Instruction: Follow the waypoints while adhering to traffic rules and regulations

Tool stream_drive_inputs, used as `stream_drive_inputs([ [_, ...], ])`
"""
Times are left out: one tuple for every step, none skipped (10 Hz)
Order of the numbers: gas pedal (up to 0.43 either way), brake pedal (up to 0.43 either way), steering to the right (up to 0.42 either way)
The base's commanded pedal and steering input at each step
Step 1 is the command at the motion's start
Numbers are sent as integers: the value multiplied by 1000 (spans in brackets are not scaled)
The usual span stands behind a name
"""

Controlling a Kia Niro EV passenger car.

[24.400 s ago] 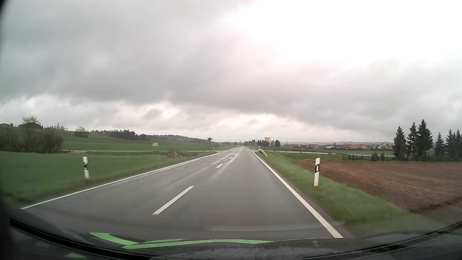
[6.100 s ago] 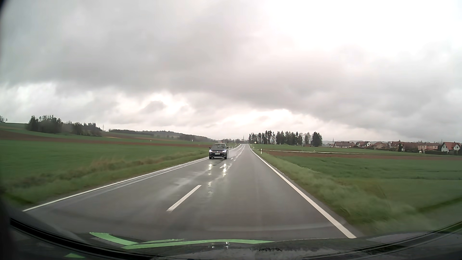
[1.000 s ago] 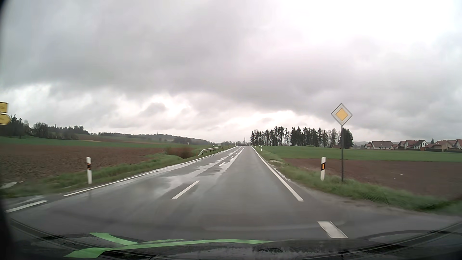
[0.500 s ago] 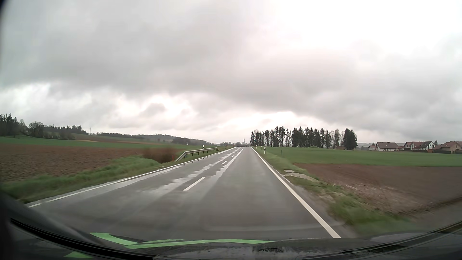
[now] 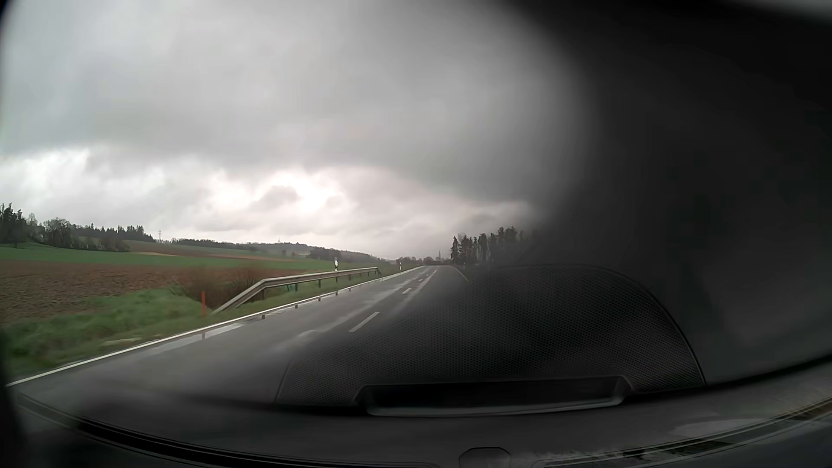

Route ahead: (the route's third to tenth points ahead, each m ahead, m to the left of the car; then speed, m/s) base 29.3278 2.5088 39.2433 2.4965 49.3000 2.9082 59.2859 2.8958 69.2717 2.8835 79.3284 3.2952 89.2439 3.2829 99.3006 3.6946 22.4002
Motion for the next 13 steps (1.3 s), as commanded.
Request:
stream_drive_inputs([
  [118,0,0],
  [87,0,0],
  [59,0,1],
  [39,0,1],
  [39,0,0],
  [39,0,0],
  [67,0,0],
  [110,0,1],
  [138,0,1],
  [138,0,1],
  [157,0,1],
  [177,0,1],
  [177,0,1],
])
